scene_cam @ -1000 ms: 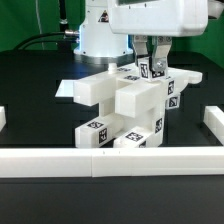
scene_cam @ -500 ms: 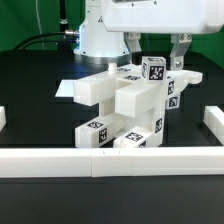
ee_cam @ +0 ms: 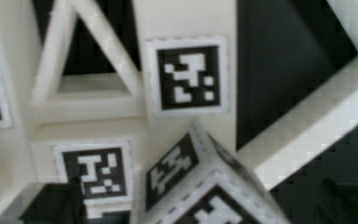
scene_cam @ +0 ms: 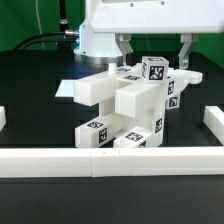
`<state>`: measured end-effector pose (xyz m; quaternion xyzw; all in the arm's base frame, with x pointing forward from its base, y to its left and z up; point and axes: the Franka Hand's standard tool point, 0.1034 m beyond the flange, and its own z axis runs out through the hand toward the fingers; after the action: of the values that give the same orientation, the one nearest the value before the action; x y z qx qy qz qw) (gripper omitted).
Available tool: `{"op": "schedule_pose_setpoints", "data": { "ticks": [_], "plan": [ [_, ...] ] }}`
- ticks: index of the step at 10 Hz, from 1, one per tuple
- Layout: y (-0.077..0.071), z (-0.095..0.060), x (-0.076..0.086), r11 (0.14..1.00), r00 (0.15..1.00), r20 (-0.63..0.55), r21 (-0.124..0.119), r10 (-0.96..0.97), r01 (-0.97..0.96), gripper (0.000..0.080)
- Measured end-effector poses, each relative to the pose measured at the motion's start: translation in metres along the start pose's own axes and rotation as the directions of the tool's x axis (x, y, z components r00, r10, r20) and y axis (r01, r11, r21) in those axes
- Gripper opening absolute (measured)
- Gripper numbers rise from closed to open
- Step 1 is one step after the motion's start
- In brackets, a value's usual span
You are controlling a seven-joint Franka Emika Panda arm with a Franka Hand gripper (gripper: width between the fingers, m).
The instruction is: Assemble chair
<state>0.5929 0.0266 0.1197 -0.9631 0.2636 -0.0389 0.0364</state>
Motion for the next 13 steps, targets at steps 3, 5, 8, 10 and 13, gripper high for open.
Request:
{"op": "schedule_pose_setpoints", "data": {
  "ticks": [3,5,8,10,13],
  "plan": [
    [0.0019,0.0009,0.0006,0.962,0.962,0.002,-0.017,-0.274,0.274,0.0649],
    [0.0068,0.0036,0.0017,0.865,0.866,0.015,-0.049,-0.5,0.5,0.0649],
    [0.0072,0.0038,0.0027,0.803,0.804,0.016,-0.054,-0.594,0.594,0.0649],
    [0.0071,0.0038,0.0027,0.821,0.822,0.015,-0.053,-0.569,0.569,0.0386],
    [0.0069,0.0041,0.002,0.897,0.899,0.008,-0.053,-0.438,0.438,0.0282]
  ]
}}
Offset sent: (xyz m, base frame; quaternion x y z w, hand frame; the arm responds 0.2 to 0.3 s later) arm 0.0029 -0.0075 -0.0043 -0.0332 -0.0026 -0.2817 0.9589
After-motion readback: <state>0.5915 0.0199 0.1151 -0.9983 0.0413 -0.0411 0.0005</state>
